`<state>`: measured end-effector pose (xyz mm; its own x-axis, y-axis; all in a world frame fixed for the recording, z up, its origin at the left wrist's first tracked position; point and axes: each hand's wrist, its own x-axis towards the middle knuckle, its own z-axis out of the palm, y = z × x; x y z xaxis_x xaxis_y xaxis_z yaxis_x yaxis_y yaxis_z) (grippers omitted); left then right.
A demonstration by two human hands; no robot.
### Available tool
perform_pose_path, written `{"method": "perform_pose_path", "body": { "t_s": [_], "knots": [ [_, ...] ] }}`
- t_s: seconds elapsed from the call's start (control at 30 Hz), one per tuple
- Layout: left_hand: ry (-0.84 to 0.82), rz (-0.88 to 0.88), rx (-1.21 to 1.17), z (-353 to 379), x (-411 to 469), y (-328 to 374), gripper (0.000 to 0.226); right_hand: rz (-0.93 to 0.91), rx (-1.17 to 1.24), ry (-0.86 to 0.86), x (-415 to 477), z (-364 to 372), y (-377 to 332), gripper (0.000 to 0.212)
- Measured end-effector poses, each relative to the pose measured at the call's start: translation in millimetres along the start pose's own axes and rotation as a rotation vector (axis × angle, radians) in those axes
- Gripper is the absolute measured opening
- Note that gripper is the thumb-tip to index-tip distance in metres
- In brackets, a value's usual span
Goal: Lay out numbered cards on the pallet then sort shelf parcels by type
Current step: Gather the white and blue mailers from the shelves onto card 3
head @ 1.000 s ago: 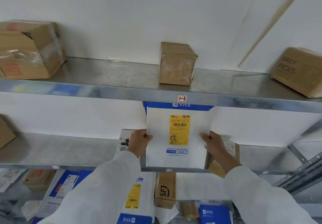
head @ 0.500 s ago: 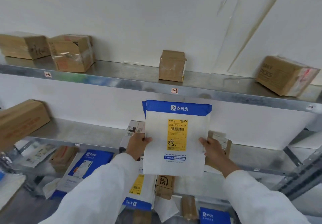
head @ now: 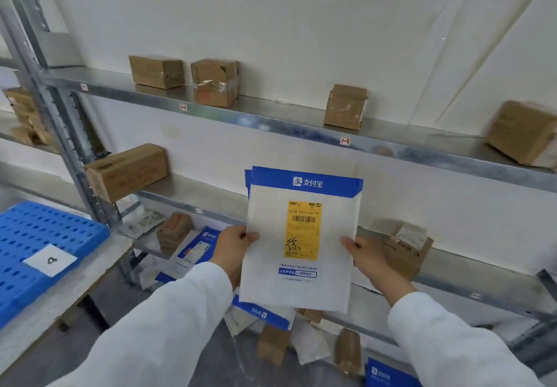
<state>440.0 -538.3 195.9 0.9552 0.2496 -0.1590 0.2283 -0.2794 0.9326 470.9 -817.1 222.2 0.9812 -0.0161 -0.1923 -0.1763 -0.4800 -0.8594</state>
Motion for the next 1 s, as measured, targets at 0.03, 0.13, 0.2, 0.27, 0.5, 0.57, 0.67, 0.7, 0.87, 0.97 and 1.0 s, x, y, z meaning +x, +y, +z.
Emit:
{"method": "perform_pose_path", "body": {
  "t_s": [0.03,0.13,0.2,0.27,0.5,0.57,0.67,0.7,0.87,0.97,1.0],
  "knots": [
    [0.024,0.019,0.013,-10,-2,-1,0.016,-0.009,0.012,-0.014,-2,7,-6,0.022],
    [0.102,0.066,0.062,-42,-10,-3,0.019,-0.03,0.051,-0.059,-5,30,-31,0.023],
    [0.16,0.077,0.083,-68,-16,-6,0.018,-0.064,0.052,-0.091,-7,49,-50,0.022],
    [0.216,0.083,0.107,-93,-24,-11,0.016,-0.098,0.037,-0.11,-9,69,-69,0.024],
    [0.362,-0.003,0.069,-207,-62,-53,0.021,-0.187,-0.038,-0.235,-28,181,-129,0.03],
    [0.437,-0.015,0.06,-243,-74,-68,0.021,-0.209,-0.057,-0.288,-39,219,-150,0.031],
    [0.539,-0.047,0.053,-295,-90,-89,0.028,-0.244,-0.076,-0.364,-52,273,-177,0.032],
    [0.558,-0.065,0.048,-309,-96,-94,0.028,-0.258,-0.084,-0.383,-56,287,-185,0.032],
    [0.701,-0.104,0.039,-387,-128,-125,0.031,-0.326,-0.105,-0.503,-79,373,-229,0.03],
    [0.78,-0.128,0.061,-425,-143,-140,0.025,-0.419,-0.178,-0.547,-90,418,-252,0.025],
    [0.802,-0.136,0.057,-436,-147,-146,0.026,-0.44,-0.185,-0.551,-94,432,-258,0.024]
  ]
}}
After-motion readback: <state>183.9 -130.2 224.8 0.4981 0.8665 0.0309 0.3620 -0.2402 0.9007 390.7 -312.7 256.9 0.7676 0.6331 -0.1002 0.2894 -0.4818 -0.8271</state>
